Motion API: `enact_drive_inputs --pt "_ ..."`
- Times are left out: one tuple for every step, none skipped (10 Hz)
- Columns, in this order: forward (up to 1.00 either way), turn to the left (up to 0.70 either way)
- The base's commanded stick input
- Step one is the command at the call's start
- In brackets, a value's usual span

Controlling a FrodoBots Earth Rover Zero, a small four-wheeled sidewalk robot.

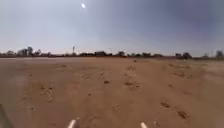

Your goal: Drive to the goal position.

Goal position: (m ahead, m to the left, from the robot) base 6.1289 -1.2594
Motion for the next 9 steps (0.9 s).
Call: enact_drive_inputs --pt "0.7 0.0" --pt "0.7 0.0" --pt "0.7 0.0" --pt "0.7 0.0" --pt "0.7 0.0" --pt "0.7 0.0" --pt "0.7 -0.06" --pt "0.7 -0.22" --pt "0.7 -0.35"
